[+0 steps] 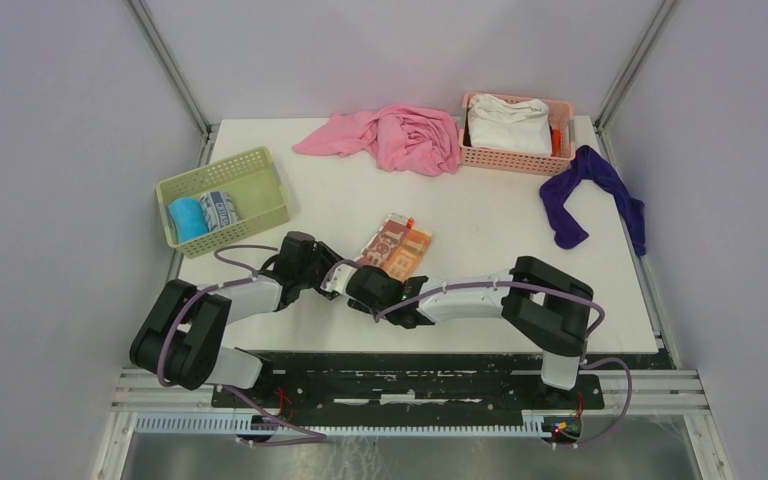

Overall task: Roll the towels
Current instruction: Roll the towel at the center of the board.

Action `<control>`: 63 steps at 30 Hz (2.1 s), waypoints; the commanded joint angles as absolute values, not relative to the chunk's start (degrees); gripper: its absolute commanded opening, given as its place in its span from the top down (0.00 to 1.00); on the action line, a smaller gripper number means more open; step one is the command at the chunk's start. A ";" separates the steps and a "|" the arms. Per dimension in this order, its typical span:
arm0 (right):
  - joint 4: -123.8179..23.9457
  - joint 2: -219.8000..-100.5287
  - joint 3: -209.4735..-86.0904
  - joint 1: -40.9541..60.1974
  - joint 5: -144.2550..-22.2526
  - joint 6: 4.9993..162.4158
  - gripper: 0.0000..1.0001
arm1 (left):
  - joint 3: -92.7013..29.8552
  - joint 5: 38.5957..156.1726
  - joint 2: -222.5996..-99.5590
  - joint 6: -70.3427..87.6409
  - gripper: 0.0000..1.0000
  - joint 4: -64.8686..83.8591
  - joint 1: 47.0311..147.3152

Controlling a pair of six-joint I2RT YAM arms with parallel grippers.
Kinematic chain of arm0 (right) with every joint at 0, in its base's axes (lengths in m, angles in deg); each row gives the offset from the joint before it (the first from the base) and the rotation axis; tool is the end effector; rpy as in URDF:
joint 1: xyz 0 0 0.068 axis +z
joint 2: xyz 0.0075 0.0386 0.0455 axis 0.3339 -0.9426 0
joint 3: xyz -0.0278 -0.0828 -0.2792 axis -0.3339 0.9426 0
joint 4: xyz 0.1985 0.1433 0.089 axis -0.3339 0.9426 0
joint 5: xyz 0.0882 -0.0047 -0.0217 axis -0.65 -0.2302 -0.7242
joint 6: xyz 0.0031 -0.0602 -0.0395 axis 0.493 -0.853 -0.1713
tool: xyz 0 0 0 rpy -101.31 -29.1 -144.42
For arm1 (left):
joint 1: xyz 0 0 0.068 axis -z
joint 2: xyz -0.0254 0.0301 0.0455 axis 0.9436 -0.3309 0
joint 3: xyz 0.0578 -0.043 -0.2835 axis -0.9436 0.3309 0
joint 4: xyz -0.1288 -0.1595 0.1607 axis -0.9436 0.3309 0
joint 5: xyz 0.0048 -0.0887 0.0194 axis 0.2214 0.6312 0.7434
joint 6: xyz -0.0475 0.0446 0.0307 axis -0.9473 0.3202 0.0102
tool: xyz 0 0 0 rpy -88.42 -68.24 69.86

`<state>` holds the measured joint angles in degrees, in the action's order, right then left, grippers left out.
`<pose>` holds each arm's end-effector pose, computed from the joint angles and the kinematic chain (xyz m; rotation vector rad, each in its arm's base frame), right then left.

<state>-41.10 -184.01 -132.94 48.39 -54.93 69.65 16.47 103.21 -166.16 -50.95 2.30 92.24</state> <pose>0.1652 0.3509 0.1570 -1.3596 2.0057 0.0210 0.2259 -0.1049 0.1283 -0.9849 2.4358 -0.9738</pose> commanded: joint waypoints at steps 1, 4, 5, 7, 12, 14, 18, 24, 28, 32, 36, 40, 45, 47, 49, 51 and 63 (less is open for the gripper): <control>-43.71 -186.24 -134.12 48.43 -47.43 68.13 0.49 | 18.68 98.27 -167.85 -50.88 0.43 10.59 92.07; -43.93 -186.53 -133.98 48.43 -46.67 67.85 0.49 | 18.71 98.38 -167.95 -50.83 0.43 10.54 92.10; -43.94 -186.45 -134.02 48.43 -46.62 67.80 0.49 | 18.73 98.46 -167.95 -50.85 0.43 10.54 92.11; -44.01 -186.05 -134.01 48.31 -46.74 67.59 0.49 | 18.69 98.52 -168.04 -50.78 0.43 10.41 92.12; -42.49 -186.11 -135.16 46.43 -48.72 68.13 0.50 | 18.41 98.54 -167.94 -50.41 0.43 10.44 92.09; -42.00 -186.37 -135.48 45.29 -49.77 68.37 0.55 | 18.27 98.61 -167.95 -50.32 0.43 10.46 92.12; -40.56 -187.03 -136.08 42.57 -54.23 69.27 0.81 | 17.92 98.60 -167.82 -49.99 0.43 10.47 92.07; -33.48 -186.19 -139.79 38.79 -71.69 71.63 0.99 | 17.51 98.19 -163.99 -48.61 0.39 11.66 92.09; -30.03 -184.71 -142.70 33.14 -94.55 76.42 0.99 | 17.33 96.68 -158.07 -46.81 0.33 14.98 92.10; -30.85 -186.22 -144.47 27.63 -114.73 80.84 0.99 | 17.63 95.64 -150.83 -45.21 0.29 18.78 92.02; -35.39 -191.13 -145.58 23.40 -131.00 86.94 1.00 | 19.22 96.69 -146.09 -45.26 0.28 19.56 91.94; -39.92 -196.29 -145.58 20.53 -135.61 92.64 0.99 | 20.60 98.26 -145.36 -45.88 0.28 17.88 91.92; -47.88 -201.99 -143.50 17.52 -137.44 101.14 0.99 | 19.77 99.79 -148.50 -45.88 0.28 15.36 91.92; -48.74 -203.90 -143.41 16.52 -137.47 102.98 1.00 | 19.29 100.66 -150.00 -45.76 0.28 13.98 91.91; -48.48 -205.14 -143.59 15.73 -137.35 103.68 0.99 | 18.39 100.97 -151.52 -45.49 0.28 12.85 91.84; -47.93 -206.01 -143.73 15.26 -136.90 103.83 0.99 | 17.32 100.82 -153.09 -45.07 0.28 12.09 91.76; -42.63 -208.84 -145.09 14.52 -132.27 101.84 0.97 | 11.41 100.16 -166.30 -44.08 0.36 10.36 91.63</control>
